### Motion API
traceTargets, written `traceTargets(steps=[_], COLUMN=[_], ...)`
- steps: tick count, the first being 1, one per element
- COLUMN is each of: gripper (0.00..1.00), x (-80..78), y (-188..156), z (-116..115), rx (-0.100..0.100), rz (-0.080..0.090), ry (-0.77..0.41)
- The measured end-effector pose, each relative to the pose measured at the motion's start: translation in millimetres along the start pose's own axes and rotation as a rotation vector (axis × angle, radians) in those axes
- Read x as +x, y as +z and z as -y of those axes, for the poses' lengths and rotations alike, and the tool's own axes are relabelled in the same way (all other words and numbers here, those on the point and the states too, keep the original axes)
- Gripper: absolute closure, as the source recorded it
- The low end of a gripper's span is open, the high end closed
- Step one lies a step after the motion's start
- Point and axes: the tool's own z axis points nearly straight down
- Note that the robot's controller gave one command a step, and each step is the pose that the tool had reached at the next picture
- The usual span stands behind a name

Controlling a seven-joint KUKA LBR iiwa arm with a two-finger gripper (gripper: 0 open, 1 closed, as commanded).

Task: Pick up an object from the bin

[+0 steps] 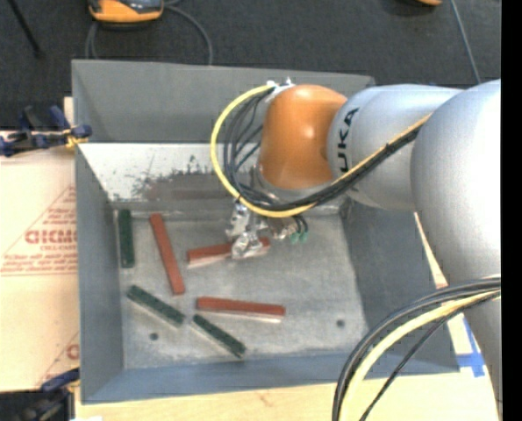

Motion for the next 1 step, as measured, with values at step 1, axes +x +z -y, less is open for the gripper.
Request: traceTargets(steps=[1], gripper=[1.0], x=[0.0], y=[0.0], z=[0.0], rx=[0.0], rz=[0.0], ry=[0.0])
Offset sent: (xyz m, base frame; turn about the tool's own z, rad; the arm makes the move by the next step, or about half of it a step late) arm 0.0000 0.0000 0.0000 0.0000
